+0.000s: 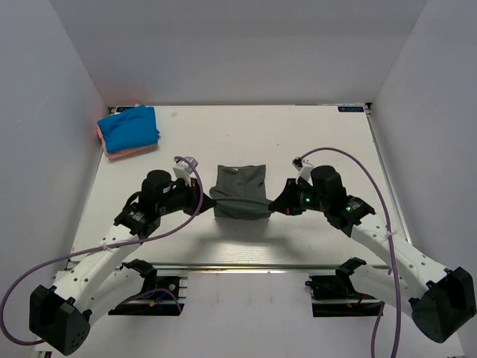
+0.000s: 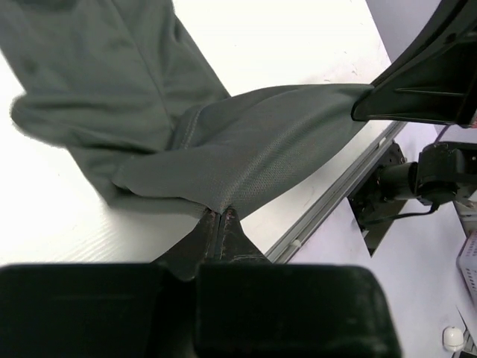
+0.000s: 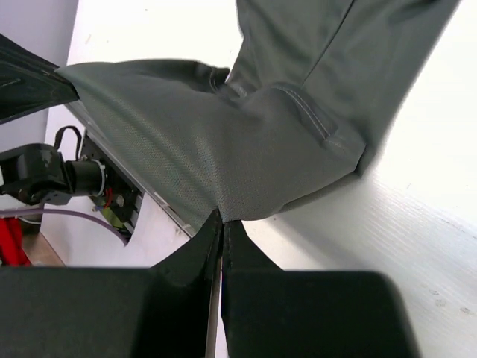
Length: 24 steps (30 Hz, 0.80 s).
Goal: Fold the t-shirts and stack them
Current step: Fold the long partially folded tshirt into a neat square
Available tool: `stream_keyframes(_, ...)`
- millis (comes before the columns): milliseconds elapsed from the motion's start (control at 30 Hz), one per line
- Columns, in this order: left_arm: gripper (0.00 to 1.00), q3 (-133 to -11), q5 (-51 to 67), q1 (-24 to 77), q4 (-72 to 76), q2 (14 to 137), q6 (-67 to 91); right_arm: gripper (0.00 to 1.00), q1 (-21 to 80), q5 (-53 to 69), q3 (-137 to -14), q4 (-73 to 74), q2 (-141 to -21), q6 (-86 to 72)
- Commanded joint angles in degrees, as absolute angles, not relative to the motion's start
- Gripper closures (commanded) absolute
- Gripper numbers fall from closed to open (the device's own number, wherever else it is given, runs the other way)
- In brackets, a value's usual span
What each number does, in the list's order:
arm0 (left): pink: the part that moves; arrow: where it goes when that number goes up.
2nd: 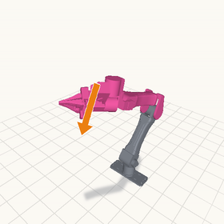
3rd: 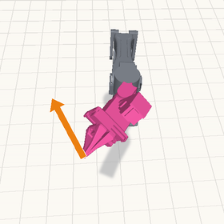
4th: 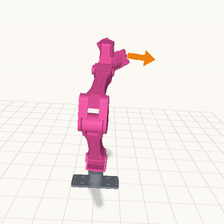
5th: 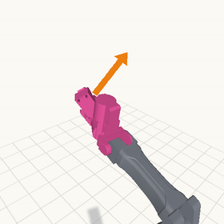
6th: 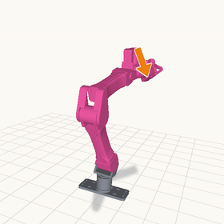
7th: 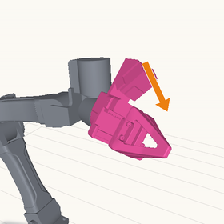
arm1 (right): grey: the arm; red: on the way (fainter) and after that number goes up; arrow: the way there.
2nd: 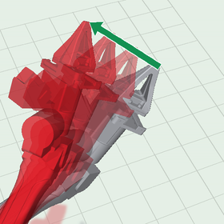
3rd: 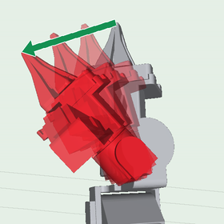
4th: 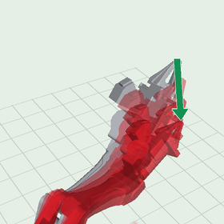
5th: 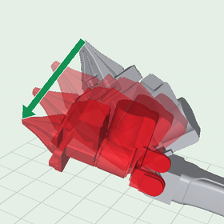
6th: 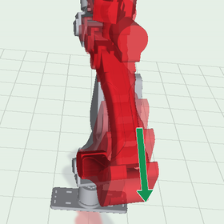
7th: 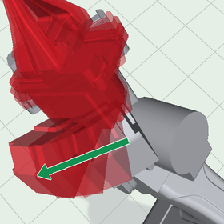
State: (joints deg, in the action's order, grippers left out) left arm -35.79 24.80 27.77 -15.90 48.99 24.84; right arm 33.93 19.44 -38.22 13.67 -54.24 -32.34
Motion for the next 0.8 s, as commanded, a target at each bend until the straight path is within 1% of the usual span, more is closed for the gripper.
stream_keyframes(0,1.0,-39.3,22.2,27.4,-16.1,50.7,24.8,1.0,33.9,17.7,-43.7,18.5,-56.8,-30.3)
stream_keyframes(133,1.0,-41.8,17.0,26.9,-16.6,55.0,27.8,1.0,33.7,12.3,-48.6,21.3,-62.5,-30.8)
stream_keyframes(167,1.0,-41.8,17.0,26.1,-14.9,56.1,28.8,1.0,33.5,10.0,-49.4,21.0,-64.1,-31.0)
stream_keyframes(300,1.0,-46.0,10.6,26.1,-13.8,60.3,29.5,1.0,33.2,5.0,-54.2,20.8,-69.2,-31.7)
stream_keyframes(433,1.0,-50.1,8.1,26.1,-13.8,65.6,28.7,1.0,32.7,3.4,-59.8,20.8,-73.6,-31.0)
stream_keyframes(533,1.0,-52.7,8.1,26.1,-11.7,69.5,27.9,1.0,32.1,3.7,-62.6,21.5,-77.6,-30.8)
stream_keyframes(767,1.0,-57.7,3.7,25.6,-13.5,76.7,27.9,1.0,30.7,1.0,-67.6,21.8,-84.7,-32.8)
